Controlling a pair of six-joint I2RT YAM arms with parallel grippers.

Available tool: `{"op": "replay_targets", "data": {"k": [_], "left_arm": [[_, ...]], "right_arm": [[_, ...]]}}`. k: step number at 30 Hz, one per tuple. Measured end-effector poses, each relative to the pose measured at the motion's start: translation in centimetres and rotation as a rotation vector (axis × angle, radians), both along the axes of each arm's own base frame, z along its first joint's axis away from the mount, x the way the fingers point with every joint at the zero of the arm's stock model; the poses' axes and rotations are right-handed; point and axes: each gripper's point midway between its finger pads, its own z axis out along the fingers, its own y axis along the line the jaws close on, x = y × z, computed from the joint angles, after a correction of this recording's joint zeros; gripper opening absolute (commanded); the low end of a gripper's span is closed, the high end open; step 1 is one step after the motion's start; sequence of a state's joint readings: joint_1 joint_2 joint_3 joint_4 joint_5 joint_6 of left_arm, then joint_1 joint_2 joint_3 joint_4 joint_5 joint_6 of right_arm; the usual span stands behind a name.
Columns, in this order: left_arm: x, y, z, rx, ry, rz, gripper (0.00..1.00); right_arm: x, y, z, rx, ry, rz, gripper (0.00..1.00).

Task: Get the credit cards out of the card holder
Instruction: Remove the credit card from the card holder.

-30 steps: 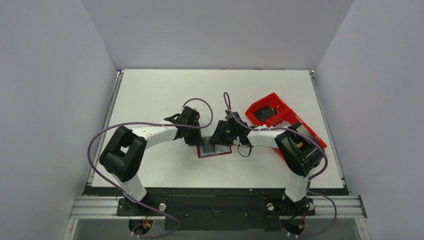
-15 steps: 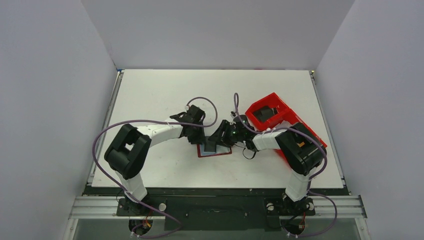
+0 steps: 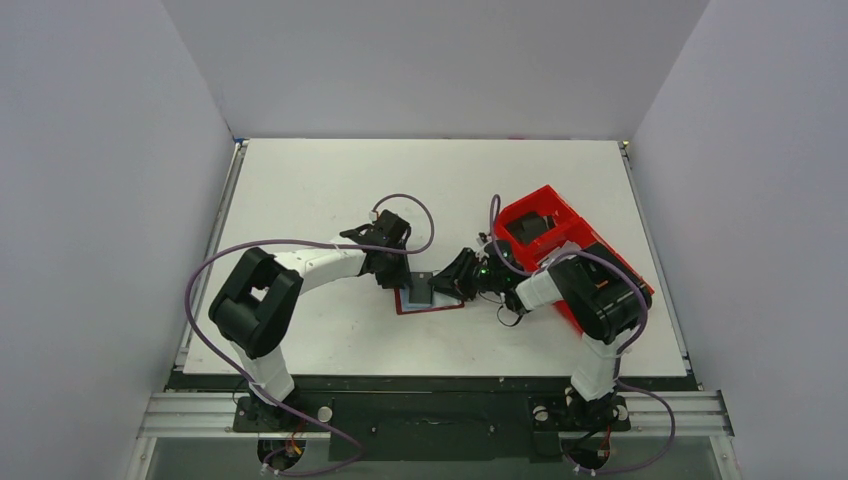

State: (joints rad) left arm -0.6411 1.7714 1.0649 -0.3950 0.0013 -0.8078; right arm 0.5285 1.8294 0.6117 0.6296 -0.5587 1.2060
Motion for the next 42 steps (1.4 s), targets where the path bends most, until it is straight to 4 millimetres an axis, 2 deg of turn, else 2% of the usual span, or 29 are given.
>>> {"op": "replay_targets", "data": {"k": [8,15,22,30,37,42], "left_arm": [[0.0,-0.1,0.0,-0.001,-0.001,0.0,0.23],[0.0,-0.1,0.0,-0.002,-0.001,0.0,0.23],[0.0,-0.1,0.0,-0.002,0.0,0.001,0.23],[0.1,-0.1,0.0,-0.007,0.001,0.011,0.18],[0.3,-0.3,0.0,-0.024,-0.008,0.023,0.05],[0.4,-0.2,0.0,-0.03,-0.011,0.028,0.02]], "right_arm": [[0.2,0.3,-0.1,0.064,0.021,-0.028,0.16],[0.0,0.3,-0.4,0.11,0.046,-0.055,0.13],[-0.1,0.2,-0.6,0.148,0.06,-0.078,0.01],[-0.1,0.1,-0.5,0.171,0.061,-0.094,0.0],[0.0,-0.7,-0.6,0.177,0.059,-0.118,0.0],[0.1,-1.0,-0.7,0.169,0.05,-0.122,0.0]]}}
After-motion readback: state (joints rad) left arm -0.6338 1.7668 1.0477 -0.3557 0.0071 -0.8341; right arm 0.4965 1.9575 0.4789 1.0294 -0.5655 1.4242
